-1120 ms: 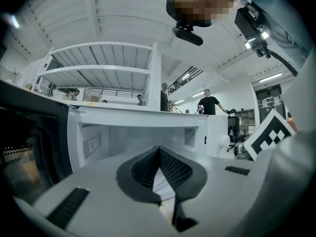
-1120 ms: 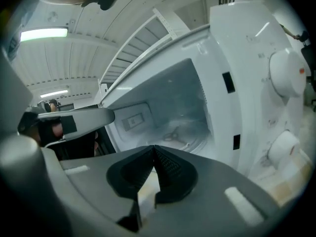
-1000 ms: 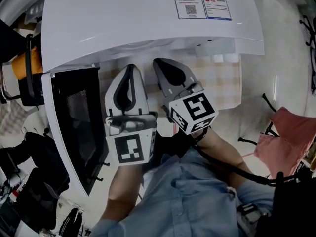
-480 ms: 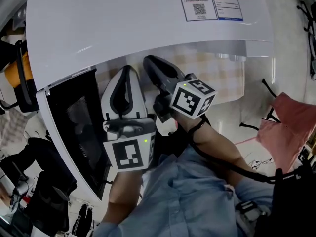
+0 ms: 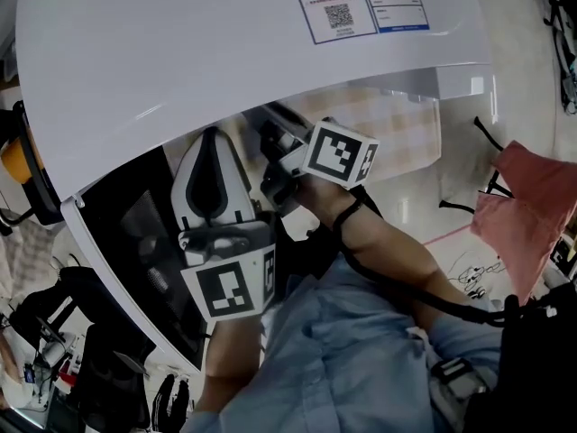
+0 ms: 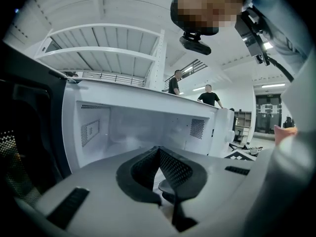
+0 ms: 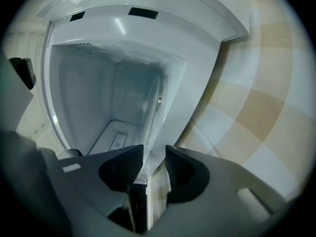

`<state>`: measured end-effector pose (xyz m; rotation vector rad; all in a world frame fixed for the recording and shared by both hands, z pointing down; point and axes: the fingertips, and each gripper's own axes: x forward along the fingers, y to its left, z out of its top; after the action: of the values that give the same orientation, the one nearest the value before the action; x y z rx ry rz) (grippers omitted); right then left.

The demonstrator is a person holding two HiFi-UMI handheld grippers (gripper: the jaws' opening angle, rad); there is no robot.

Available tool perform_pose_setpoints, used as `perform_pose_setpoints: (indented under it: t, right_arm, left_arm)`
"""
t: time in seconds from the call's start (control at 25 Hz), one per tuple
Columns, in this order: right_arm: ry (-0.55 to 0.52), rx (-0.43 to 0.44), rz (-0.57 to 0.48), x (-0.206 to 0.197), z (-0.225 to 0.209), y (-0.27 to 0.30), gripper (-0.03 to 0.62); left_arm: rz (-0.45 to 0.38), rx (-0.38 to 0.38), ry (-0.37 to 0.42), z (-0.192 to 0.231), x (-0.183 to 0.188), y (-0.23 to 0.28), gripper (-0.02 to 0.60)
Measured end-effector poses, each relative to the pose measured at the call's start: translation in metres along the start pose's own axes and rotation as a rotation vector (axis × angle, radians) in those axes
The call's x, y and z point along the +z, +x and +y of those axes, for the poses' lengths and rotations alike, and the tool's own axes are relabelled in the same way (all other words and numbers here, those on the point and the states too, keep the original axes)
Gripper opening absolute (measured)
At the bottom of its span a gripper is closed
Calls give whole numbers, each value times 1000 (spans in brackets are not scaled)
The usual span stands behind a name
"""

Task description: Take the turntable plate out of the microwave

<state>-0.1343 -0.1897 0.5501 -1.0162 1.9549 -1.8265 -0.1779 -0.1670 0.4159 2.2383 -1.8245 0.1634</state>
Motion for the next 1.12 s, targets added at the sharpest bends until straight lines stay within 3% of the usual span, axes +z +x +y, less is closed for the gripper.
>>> perform_pose_setpoints:
  t: [0.28,0.48,0.72,0.96,1.12]
  right_arm:
    - [23,-50,-5,1,3,0,150]
    - [-132,-84,-28,10,18,-8,150]
    - [-209,-120,-90,30,31,-17,150]
    - [-326,-241,-95,53,28,-10,164]
    - [-334,-320,-92,64,21,-6,164]
  left_arm:
    - [1,-1,-6,4,9,4,6]
    - [9,2,-12,8,8,4,6]
    - [4,-9,-21,10,14,2,6]
    - [-8,-22,-42,11,20,0,6]
    - [-12,-14,-62,16,23,-2,6]
